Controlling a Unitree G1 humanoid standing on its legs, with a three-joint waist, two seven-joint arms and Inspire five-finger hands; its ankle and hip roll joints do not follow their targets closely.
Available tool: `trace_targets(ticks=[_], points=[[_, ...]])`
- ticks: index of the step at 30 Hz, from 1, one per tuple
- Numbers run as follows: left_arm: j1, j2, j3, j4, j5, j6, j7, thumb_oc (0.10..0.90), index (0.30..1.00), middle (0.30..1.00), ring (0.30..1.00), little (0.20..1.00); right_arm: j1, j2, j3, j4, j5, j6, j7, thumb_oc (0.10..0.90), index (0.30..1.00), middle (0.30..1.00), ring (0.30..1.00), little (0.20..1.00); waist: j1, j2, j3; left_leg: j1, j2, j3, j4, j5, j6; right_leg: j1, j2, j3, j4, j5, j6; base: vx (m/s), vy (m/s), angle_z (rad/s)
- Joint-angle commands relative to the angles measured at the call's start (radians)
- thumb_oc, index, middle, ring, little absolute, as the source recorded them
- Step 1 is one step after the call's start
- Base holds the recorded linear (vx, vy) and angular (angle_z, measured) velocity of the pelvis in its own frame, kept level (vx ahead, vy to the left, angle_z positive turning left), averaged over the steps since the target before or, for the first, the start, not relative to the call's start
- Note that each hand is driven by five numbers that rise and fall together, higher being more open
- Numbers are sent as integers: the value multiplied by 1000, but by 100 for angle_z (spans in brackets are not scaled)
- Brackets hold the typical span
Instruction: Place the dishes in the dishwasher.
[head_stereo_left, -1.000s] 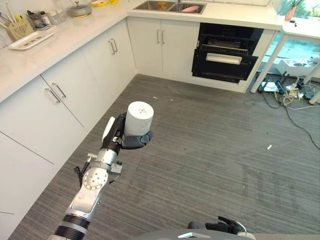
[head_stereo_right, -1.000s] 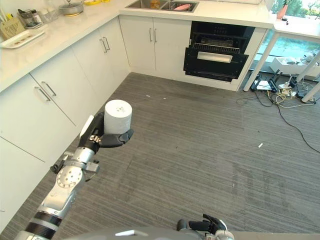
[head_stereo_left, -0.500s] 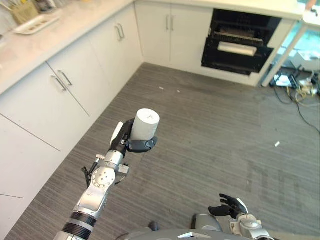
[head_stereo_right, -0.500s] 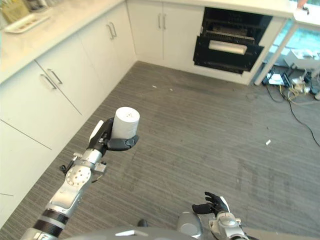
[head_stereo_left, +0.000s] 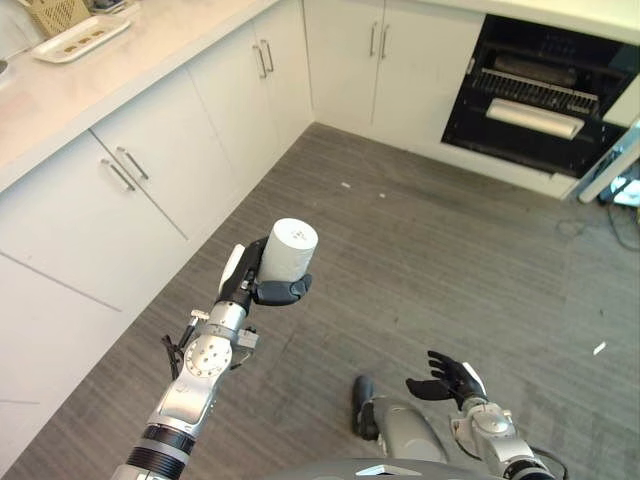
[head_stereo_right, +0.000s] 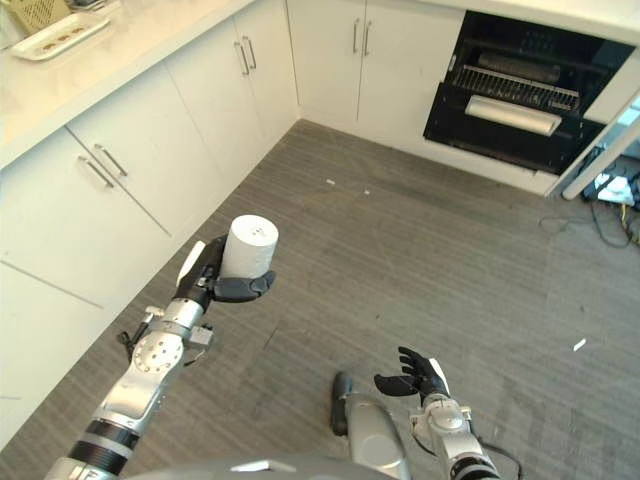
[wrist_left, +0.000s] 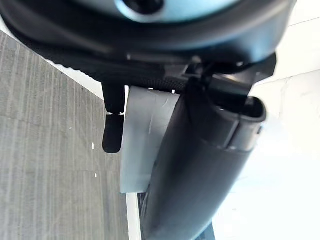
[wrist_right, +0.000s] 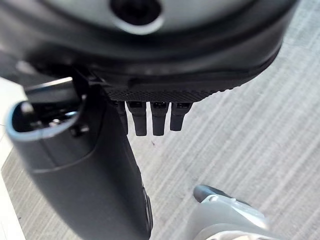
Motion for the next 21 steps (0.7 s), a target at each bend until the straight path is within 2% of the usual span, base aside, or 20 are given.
trace_targets(ticks=[1,2,3,4,5,6,7,8,10,11,12,13,15,16,17,18,19,20,21], points=[[-94,53,67,-114,-17,-121,26,400,300,300,300,300,-25,-40,5,-56,29,-65,-21,800,900,900,900,900,-3,-35,-76,-102,-114,107,262,325,-34,113,-4,47,-284,184,54,626,-222,8],[-101,61,78,-112,-28,-124,53,400,300,300,300,300,-56,-54,23,-63,23,-65,-43,800,900,900,900,900,20,-72,-53,-220,-122,173,517,307,-11,169,-15,74,-293,158,26,450,-169,-23],[-102,63,78,-111,-28,-125,54,400,300,300,300,300,-58,-52,23,-63,23,-65,-43,800,900,900,900,900,24,-68,-52,-228,-116,177,532,300,-9,165,-9,78,-291,159,25,432,-153,-38],[-106,63,74,-110,-36,-122,60,400,300,300,300,300,-72,-59,31,-66,19,-65,-51,800,900,900,900,900,51,-78,-45,-307,-108,207,561,241,26,191,-4,99,-303,153,24,304,-36,-91],[-108,58,72,-113,-46,-125,60,400,300,300,300,300,-81,-56,38,-59,19,-64,-54,800,900,900,900,900,64,-85,-49,-336,-95,228,530,215,50,215,-5,116,-318,147,26,496,-40,-85],[-109,53,75,-120,-47,-125,59,400,300,300,300,300,-87,-55,45,-50,19,-66,-55,800,900,900,900,900,80,-92,-47,-378,-56,260,467,172,67,243,-8,125,-329,133,31,327,2,-88],[-109,54,75,-121,-47,-125,59,400,300,300,300,300,-87,-55,45,-49,20,-66,-55,800,900,900,900,900,83,-95,-48,-378,-58,265,463,175,69,241,-11,129,-329,135,31,484,99,-83],[-107,48,71,-132,-49,-129,49,400,300,300,300,300,-96,-47,56,-50,11,-70,-55,800,900,900,900,900,112,-99,-44,-391,-21,308,175,113,112,285,-22,153,-339,111,57,437,163,-79],[-110,50,77,-134,-46,-132,54,400,300,300,300,300,-104,-47,60,-33,4,-69,-52,800,900,900,900,900,131,-99,-43,-420,0,309,-96,153,106,327,-29,163,-351,82,72,612,260,-71],[-105,44,87,-133,-47,-131,61,400,300,300,300,300,-104,-47,58,-17,-6,-68,-52,800,900,900,900,900,149,-87,-45,-442,32,270,-304,223,82,372,-28,177,-356,45,79,492,216,-67],[-104,44,87,-133,-47,-132,61,400,300,300,300,300,-103,-47,58,-17,-6,-68,-52,800,900,900,900,900,148,-89,-45,-432,29,270,-321,231,81,374,-29,176,-355,42,79,476,212,-63],[-99,39,91,-128,-41,-131,71,400,300,300,300,300,-101,-45,55,-6,-9,-66,-54,800,900,900,900,900,151,-90,-44,-459,52,265,-384,258,68,398,-37,184,-352,21,80,327,141,-21],[-86,33,96,-122,-43,-125,73,400,300,300,300,300,-88,-42,45,16,-12,-60,-49,800,900,900,900,900,151,-86,-48,-487,86,285,-412,292,45,439,-48,204,-335,-7,86,551,314,-28],[-70,38,106,-122,-51,-121,59,400,300,300,300,300,-58,-26,29,13,-13,-59,-38,800,900,900,900,900,154,-68,-75,-454,93,278,-427,323,34,452,-59,222,-302,-30,102,474,320,-29],[-68,39,106,-122,-51,-121,59,400,300,300,300,300,-56,-26,29,12,-13,-59,-38,800,900,900,900,900,154,-68,-77,-454,93,278,-428,324,34,451,-59,222,-300,-32,102,449,346,-33],[-66,43,102,-122,-52,-121,55,400,300,300,300,300,-43,-22,25,8,-24,-58,-38,800,900,900,900,900,153,-67,-89,-442,85,271,-426,344,38,443,-72,229,-257,-33,110,291,242,-47],[-69,47,97,-115,-46,-117,54,400,300,300,300,300,-34,-19,19,11,-30,-56,-38,800,900,900,900,900,151,-75,-100,-426,68,273,-416,338,54,433,-92,232,-195,-24,126,432,382,-51],[-74,51,93,-106,-47,-114,54,400,300,300,300,300,-33,-15,12,22,-30,-52,-38,800,900,900,900,900,151,-82,-104,-407,47,278,-404,324,75,414,-113,241,-114,13,145,408,383,-43],[-83,56,90,-103,-48,-109,56,400,300,300,300,300,-31,-7,3,27,-23,-48,-40,800,900,900,900,900,147,-89,-97,-388,27,286,-380,300,101,375,-135,248,-5,81,160,358,382,-28]])
